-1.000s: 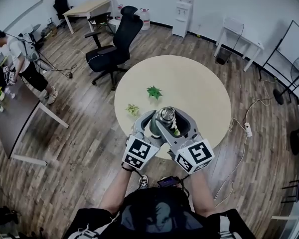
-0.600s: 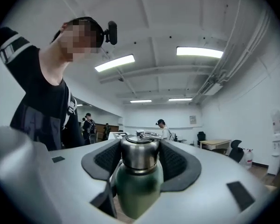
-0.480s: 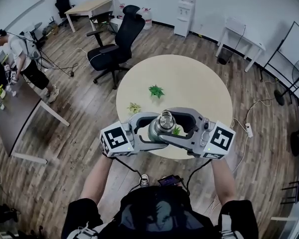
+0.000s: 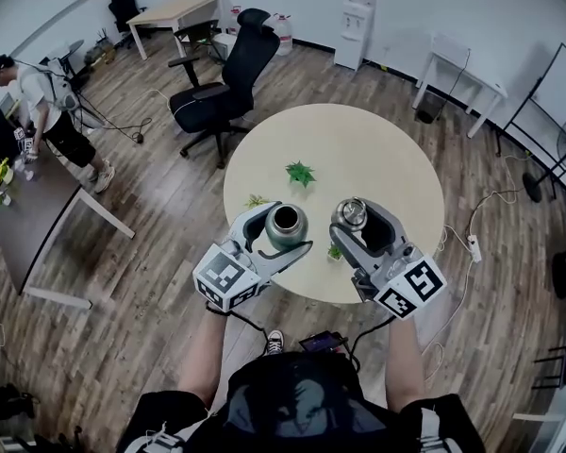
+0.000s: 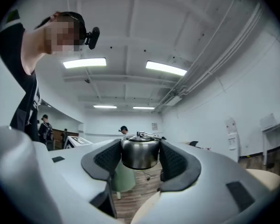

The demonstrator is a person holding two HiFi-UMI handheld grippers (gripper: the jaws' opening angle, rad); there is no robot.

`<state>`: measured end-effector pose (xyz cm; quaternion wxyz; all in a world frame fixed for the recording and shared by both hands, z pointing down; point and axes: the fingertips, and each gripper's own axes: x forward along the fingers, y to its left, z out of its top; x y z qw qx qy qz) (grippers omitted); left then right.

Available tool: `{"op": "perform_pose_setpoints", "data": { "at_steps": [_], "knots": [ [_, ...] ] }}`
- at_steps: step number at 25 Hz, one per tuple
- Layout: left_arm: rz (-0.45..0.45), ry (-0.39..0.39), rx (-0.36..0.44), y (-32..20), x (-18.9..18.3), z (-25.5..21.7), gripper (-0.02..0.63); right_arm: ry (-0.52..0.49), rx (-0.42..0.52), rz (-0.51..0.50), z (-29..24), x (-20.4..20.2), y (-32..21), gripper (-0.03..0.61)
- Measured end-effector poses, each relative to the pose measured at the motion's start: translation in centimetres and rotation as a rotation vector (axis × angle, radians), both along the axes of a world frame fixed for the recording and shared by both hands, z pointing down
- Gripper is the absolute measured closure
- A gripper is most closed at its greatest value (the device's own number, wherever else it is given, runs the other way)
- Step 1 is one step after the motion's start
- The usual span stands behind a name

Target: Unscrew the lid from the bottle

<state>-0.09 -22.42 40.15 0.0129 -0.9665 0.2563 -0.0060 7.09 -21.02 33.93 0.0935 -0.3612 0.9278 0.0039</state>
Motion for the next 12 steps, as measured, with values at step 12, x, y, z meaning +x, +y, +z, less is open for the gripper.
{"op": "perform_pose_setpoints", "data": {
  "at_steps": [12],
  "knots": [
    [-0.389, 0.031, 0.05, -2.7, -1.9, 0.9, 0.235, 0.136, -0.033, 0.397, 6.7, 2.6, -2.0, 0.319]
  ]
}}
